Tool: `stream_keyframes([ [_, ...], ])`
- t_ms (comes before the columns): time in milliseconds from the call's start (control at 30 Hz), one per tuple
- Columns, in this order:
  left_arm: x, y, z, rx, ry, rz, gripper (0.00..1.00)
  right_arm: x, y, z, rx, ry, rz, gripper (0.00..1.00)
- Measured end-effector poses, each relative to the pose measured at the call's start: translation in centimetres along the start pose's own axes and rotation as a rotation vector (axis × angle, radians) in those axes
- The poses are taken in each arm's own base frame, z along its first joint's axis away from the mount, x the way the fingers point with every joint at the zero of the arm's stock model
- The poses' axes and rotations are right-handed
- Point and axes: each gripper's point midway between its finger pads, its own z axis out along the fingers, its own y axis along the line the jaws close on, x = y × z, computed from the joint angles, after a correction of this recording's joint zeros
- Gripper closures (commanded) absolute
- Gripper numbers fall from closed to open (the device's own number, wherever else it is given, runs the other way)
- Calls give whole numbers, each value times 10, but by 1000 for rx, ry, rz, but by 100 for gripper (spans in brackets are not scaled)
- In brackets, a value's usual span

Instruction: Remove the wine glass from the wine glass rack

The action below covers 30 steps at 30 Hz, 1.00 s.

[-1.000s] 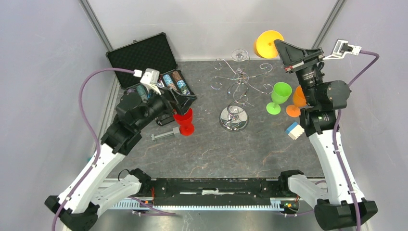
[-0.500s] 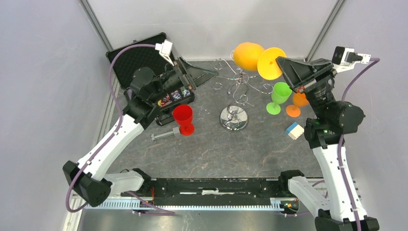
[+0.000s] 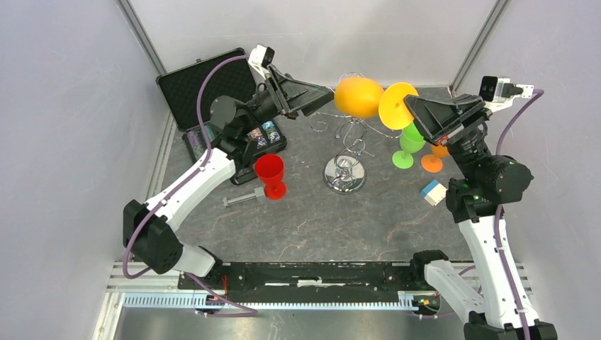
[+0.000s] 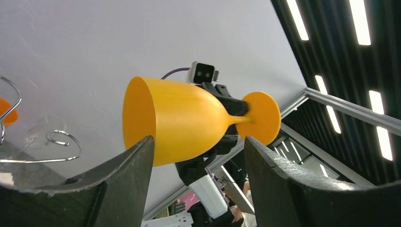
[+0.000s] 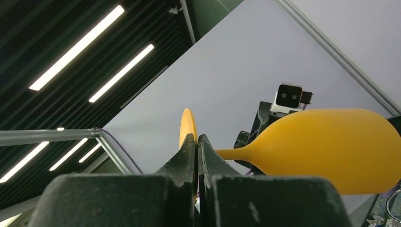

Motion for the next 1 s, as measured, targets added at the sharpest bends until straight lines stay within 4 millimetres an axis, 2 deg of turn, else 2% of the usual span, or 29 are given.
stream_keyframes([
  [133, -4, -8, -2, 73, -9, -45, 39, -1, -4, 0, -11, -7, 29, 100],
  [367, -1, -9, -6, 131, 5, -107, 36, -3, -2, 2, -33, -11, 39, 100],
  [500, 0, -13, -6, 146, 11, -97, 37, -3, -1, 2, -36, -12, 38, 100],
  [600, 3, -15, -6, 154, 19, -96, 42, -4, -2, 2, -39, -18, 37, 100],
  [733, 18, -15, -3, 150, 66, -116, 50, -5, -6, 0, -46, -36, 47, 100],
  [833, 28, -14, -1, 141, 100, -119, 54, -5, -17, -4, -33, -51, 79, 100],
  [1000, 33, -16, -4, 119, 122, -93, 66, -6, -37, -8, 0, -77, 133, 100],
])
